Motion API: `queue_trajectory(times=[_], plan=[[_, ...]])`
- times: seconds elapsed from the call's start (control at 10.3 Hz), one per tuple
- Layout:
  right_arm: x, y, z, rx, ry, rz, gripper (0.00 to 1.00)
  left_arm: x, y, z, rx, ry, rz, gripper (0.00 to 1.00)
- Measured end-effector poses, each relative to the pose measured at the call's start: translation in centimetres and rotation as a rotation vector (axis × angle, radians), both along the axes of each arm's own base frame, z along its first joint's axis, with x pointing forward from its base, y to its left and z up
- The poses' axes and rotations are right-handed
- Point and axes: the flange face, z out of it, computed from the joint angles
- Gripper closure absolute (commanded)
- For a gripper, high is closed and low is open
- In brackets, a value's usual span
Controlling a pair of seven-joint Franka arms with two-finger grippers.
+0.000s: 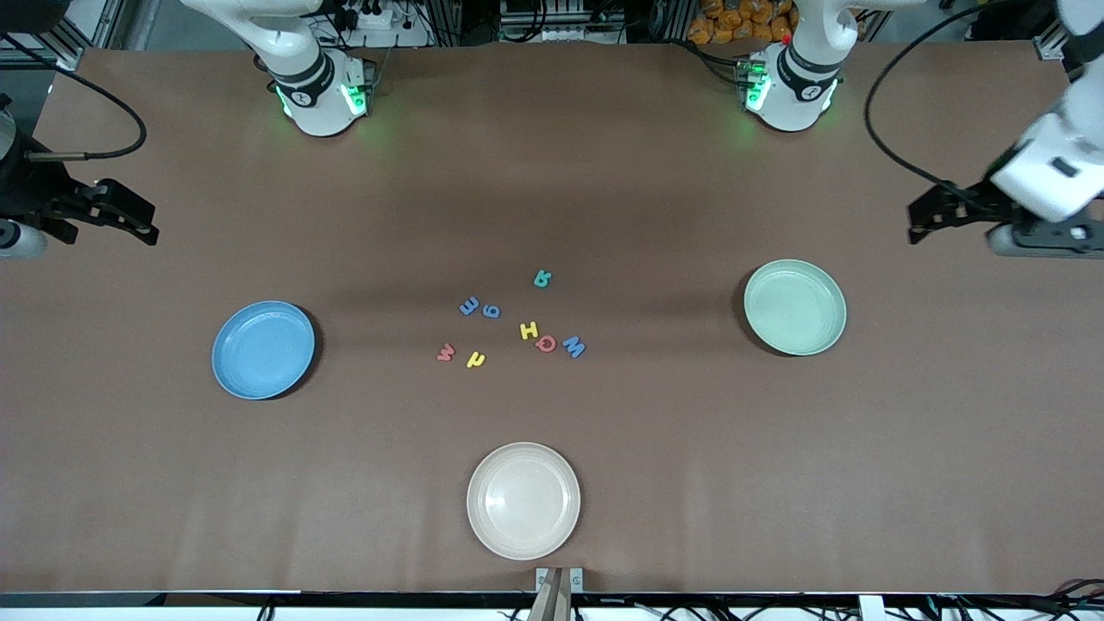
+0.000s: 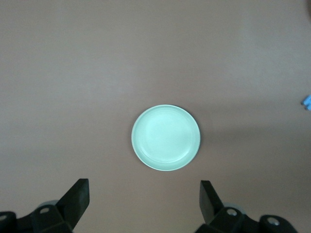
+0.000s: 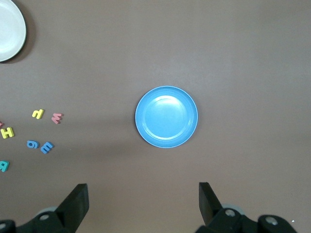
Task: Sort upper and lower case letters into plates
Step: 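Reach the left gripper toward the letters while the right gripper moves out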
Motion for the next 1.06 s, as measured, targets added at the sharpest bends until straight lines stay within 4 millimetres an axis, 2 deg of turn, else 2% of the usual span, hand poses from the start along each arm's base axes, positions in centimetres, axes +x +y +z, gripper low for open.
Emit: queue_trajectory(times=[0.19, 0.39, 0.58, 0.77, 0.97, 1.06], plan=[[0.2, -0.5, -0.3, -0.002, 0.004, -0.008, 0.00, -0.3, -4.5, -2.7, 0.010, 0.048, -0.080, 0.00], [1.3, -1.8, -2.6, -0.003, 0.043, -0.031, 0.00, 0.4, -8.2, -6.5, 0.012, 0.088, -0.119, 0.00], [3.4, -4.4, -7.0, 0.003, 0.093, -0.072, 0.00, 1.0, -13.2, -10.3, -0.021, 0.097, -0.007, 0.00], [5.6, -6.2, -11.7, 0.010, 0.131, -0.098, 0.00, 0.9, -19.6, -14.9, -0.026, 0.078, 0.104, 0.00], [7.3, -6.5, -15.4, 0.015, 0.143, -0.122, 0.00, -0.4, -26.8, -19.9, -0.044, 0.066, 0.219, 0.00], [7.9, -6.5, -16.9, 0.016, 0.151, -0.134, 0.00, -0.9, -29.5, -22.4, -0.055, 0.069, 0.267, 0.00]])
